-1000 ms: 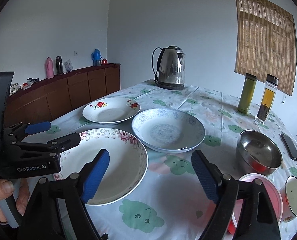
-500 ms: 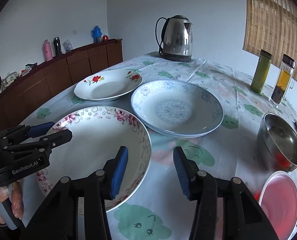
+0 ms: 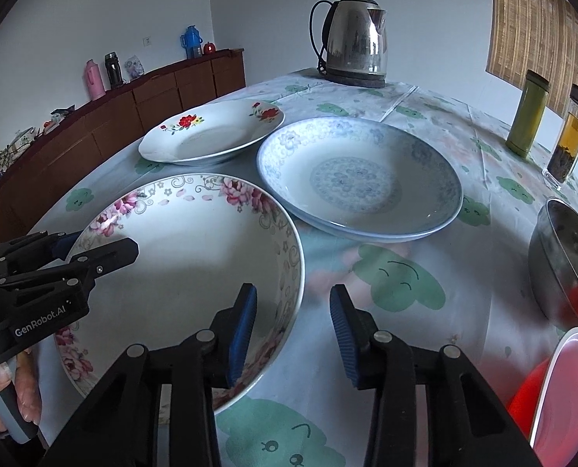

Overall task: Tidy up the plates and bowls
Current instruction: 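Close the left gripper on the pink-floral bowl rim while the right gripper grips it too, then lift the pink-floral bowl with both grippers and carry it over the blue-patterned bowl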

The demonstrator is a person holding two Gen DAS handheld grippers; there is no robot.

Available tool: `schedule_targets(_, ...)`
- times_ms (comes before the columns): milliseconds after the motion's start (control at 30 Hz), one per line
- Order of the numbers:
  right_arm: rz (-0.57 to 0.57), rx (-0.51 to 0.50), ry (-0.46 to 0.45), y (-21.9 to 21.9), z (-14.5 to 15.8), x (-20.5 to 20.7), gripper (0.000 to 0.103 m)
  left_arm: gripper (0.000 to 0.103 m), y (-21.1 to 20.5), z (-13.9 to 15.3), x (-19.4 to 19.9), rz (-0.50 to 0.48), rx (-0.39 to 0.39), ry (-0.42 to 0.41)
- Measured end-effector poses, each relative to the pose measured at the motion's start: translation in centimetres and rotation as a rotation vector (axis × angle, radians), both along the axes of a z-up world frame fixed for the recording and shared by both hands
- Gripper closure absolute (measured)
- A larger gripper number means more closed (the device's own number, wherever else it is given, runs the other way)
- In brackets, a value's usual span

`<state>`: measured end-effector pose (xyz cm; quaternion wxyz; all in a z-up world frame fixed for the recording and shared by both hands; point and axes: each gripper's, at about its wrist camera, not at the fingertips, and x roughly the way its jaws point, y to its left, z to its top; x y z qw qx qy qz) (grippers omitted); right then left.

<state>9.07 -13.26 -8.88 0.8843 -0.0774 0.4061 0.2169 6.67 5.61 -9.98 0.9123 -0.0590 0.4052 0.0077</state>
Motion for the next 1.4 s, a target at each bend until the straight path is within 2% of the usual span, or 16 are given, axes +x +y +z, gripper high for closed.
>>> schedule_targets(133, 0.023, -0.01, 0.001, 0.48, -0.08, -0.12, 0.063, 0.065, -0.07, -0.01, 0.1, -0.002, 0.001, 0.007)
schedule_targets(300, 0.049, 0.001, 0.002, 0.67, -0.04, -0.28, 0.076, 0.067, 0.14, 0.0, 0.08, -0.004, 0.0, 0.005)
schedule_targets(967, 0.028, 0.03, 0.008, 0.14, 0.21, -0.11, 0.079, 0.075, 0.13, 0.12, 0.02, 0.001, -0.014, -0.006)
schedule_targets(1033, 0.027, 0.039, 0.008, -0.15, 0.26, -0.02, 0.083, 0.077, 0.22, 0.13, -0.03, 0.003, -0.018, -0.009)
schedule_targets(1400, 0.015, 0.033, -0.009, -0.2, 0.41, -0.14, 0.085, 0.081, 0.37, 0.39, -0.35, 0.002, -0.032, -0.034)
